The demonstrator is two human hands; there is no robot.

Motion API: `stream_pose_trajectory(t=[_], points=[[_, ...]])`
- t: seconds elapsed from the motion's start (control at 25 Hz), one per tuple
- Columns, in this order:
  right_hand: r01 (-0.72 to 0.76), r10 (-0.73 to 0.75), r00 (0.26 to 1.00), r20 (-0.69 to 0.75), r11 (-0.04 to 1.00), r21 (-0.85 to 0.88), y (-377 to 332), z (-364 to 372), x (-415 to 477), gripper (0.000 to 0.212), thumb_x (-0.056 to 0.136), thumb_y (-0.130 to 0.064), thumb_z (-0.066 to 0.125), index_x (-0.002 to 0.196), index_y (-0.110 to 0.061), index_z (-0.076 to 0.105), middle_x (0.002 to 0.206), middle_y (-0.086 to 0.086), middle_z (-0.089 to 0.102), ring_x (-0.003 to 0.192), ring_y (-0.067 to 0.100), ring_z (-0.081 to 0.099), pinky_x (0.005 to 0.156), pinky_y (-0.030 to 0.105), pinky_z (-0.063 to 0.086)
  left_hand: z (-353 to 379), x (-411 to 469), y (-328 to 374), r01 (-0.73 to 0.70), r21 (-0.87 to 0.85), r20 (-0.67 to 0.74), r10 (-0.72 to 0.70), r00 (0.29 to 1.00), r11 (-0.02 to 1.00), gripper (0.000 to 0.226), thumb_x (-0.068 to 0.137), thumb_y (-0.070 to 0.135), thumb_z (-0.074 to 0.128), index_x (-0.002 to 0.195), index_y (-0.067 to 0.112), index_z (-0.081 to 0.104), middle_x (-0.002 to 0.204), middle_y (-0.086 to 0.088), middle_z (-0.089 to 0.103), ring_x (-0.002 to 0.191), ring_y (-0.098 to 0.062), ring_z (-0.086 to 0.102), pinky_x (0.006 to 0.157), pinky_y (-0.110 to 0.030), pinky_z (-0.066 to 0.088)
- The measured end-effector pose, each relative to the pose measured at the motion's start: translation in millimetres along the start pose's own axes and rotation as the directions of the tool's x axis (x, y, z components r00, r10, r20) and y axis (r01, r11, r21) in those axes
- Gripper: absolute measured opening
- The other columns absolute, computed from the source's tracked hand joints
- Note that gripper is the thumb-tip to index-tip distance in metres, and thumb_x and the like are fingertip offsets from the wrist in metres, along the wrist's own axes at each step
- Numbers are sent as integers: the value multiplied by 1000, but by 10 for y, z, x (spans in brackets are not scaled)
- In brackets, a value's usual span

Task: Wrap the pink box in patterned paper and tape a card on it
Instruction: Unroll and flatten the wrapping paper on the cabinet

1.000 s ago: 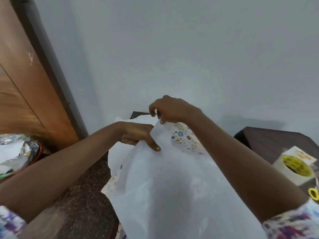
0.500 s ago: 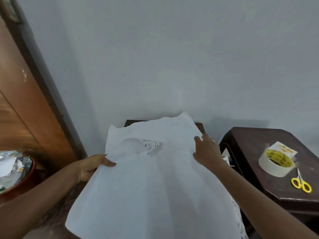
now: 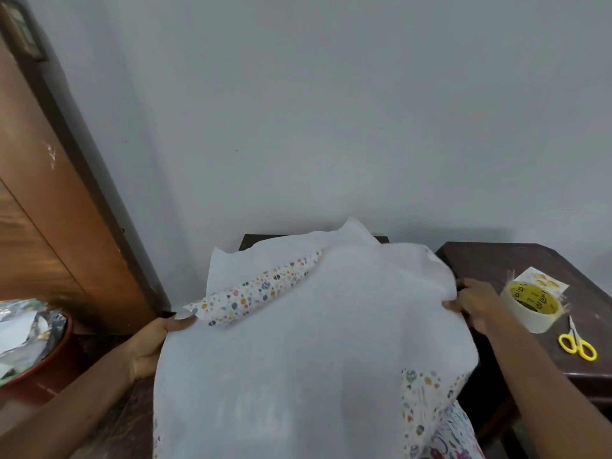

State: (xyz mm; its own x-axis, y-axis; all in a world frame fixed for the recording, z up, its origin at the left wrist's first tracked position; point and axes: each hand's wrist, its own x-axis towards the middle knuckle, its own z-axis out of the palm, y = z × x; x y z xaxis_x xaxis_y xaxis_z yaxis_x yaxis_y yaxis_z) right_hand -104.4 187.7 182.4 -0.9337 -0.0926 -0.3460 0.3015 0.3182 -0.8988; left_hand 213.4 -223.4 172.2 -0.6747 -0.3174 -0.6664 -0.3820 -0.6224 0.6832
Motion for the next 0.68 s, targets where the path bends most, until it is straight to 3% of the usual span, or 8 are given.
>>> stream_pose_trajectory(t=[0.12, 0.24, 0.36, 0.44, 0.48, 0.56, 0.6, 0.68], points=[[-113, 65, 979, 194, 963, 245, -91, -108, 10, 64, 48, 23, 72, 106, 1, 57, 73, 15, 71, 66, 35, 67, 52, 40, 57, -58, 67, -49, 1, -56, -18, -2, 1000, 998, 41, 79, 1, 45, 119, -2, 54, 114, -29, 62, 84, -43, 68, 71, -57, 54], [-181, 153, 975, 164, 968, 173, -20, -98, 21, 36, 71, 26, 49, 95, 0, 58, 79, 21, 65, 68, 35, 63, 41, 35, 53, -117, 221, -154, 6, -45, -35, -8, 999, 999, 45, 76, -8, 44, 120, -3, 52, 111, -30, 63, 83, -42, 68, 70, -55, 54], [-200, 188, 971, 147, 977, 75, 157, -77, 118, 46, 79, 25, 41, 117, 3, 54, 95, 18, 60, 82, 33, 57, 59, 38, 54, -171, 332, -231, 8, 224, -149, 26, 989, 975, 50, 81, -19, 37, 126, -1, 50, 111, -21, 64, 79, -29, 67, 66, -38, 60], [-197, 196, 967, 163, 980, -13, 181, -21, 87, 47, 84, 17, 47, 127, -1, 49, 99, 14, 59, 85, 29, 56, 67, 36, 48, -79, 365, -195, -76, 463, -283, 229, 932, 883, 46, 83, -20, 31, 117, -1, 55, 110, -15, 64, 81, -21, 59, 65, -30, 52], [-183, 194, 970, 146, 979, -89, 152, 33, 72, 50, 84, 12, 52, 131, -5, 44, 105, 14, 57, 89, 29, 55, 70, 36, 46, 41, 370, -138, -144, 617, -324, 416, 850, 774, 40, 87, -15, 32, 111, 3, 58, 114, -14, 63, 84, -19, 57, 69, -26, 48], [-100, 103, 995, -7, 944, -315, 61, 112, 6, 62, 84, -1, 63, 137, -5, 32, 127, 19, 45, 107, 35, 48, 83, 41, 43, 408, 293, -27, -296, 850, -122, 710, 694, 435, 24, 97, 7, 42, 112, 15, 58, 125, -8, 60, 94, -15, 56, 76, -20, 43], [-74, 12, 990, -143, 897, -435, 0, 166, -42, 64, 84, -10, 67, 136, -3, 31, 134, 22, 38, 114, 39, 44, 91, 45, 41, 628, 260, 0, -367, 894, 64, 738, 672, 257, 26, 96, 24, 49, 120, 18, 54, 131, -4, 56, 103, -14, 55, 82, -20, 42], [-24, -225, 916, -333, 797, -603, -112, 364, -276, 57, 84, -24, 67, 126, 1, 38, 128, 24, 39, 114, 43, 44, 92, 49, 42, 1034, 327, -12, -391, 919, 328, 644, 691, -50, 71, 81, 57, 60, 138, 20, 40, 142, 5, 43, 128, -14, 42, 101, -27, 35]])
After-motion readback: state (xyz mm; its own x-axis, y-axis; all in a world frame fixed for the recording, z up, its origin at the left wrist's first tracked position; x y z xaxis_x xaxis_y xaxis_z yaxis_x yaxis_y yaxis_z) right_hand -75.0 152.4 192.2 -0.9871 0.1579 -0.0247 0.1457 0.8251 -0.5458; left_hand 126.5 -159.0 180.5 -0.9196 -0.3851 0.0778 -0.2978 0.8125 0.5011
